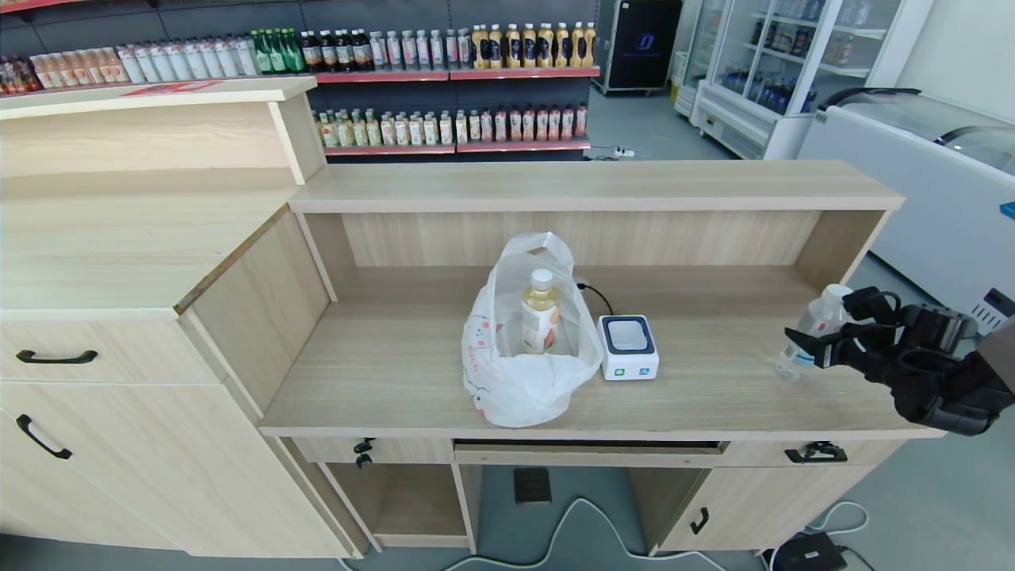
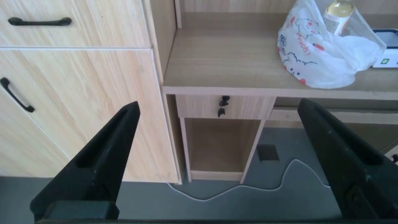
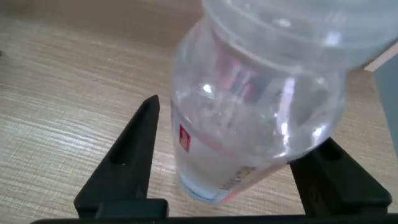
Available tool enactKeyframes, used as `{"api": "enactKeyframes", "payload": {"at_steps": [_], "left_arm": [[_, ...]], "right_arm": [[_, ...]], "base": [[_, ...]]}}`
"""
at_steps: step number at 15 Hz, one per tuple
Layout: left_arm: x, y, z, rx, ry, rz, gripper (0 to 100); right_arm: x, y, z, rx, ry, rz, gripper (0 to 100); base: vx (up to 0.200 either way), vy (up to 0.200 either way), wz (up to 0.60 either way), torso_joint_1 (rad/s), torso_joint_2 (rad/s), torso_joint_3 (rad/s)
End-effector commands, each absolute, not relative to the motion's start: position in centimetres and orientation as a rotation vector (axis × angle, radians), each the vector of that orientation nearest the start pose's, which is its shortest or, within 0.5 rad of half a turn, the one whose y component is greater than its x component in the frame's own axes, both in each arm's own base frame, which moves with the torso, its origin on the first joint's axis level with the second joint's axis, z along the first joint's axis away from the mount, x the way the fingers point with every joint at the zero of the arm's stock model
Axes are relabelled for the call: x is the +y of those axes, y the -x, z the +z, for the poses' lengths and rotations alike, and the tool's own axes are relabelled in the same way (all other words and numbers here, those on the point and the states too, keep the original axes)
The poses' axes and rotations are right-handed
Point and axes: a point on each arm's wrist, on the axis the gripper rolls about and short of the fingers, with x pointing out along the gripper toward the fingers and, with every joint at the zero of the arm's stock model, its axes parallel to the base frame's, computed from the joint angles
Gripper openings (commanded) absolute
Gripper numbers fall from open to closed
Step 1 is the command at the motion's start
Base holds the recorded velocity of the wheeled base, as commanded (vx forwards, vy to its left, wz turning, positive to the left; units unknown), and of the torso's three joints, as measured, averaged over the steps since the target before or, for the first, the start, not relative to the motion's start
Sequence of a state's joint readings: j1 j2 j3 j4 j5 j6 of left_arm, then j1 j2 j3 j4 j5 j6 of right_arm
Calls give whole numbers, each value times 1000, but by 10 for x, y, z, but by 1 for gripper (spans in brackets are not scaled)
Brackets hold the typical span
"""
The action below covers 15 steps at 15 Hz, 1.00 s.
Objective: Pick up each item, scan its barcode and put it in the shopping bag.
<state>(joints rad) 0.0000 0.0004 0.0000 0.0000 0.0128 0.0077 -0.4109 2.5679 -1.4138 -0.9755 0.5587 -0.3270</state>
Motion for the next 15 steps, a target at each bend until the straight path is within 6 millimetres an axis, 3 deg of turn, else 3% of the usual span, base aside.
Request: {"api": "enactKeyframes", "payload": {"at_steps": [1, 7, 12, 14, 15], "left_arm": [[0, 23, 75, 0, -8, 12, 100], [0, 23, 75, 0, -8, 12, 100], [0, 23, 75, 0, -8, 12, 100], [0, 23, 75, 0, -8, 14, 100], [0, 23, 75, 0, -8, 14, 100]], "right_arm": [[-188, -451, 25, 119, 249, 161, 0], [-185, -432, 67, 93, 171, 139, 0], [-143, -373, 174, 185, -178, 204, 0], [-129, -355, 198, 180, -234, 270, 0], [-112, -337, 213, 169, -263, 339, 0]], "base": [[0, 0, 0, 0, 0, 0], [0, 0, 0, 0, 0, 0], [0, 0, 0, 0, 0, 0], [0, 0, 0, 0, 0, 0], [0, 0, 0, 0, 0, 0]]}}
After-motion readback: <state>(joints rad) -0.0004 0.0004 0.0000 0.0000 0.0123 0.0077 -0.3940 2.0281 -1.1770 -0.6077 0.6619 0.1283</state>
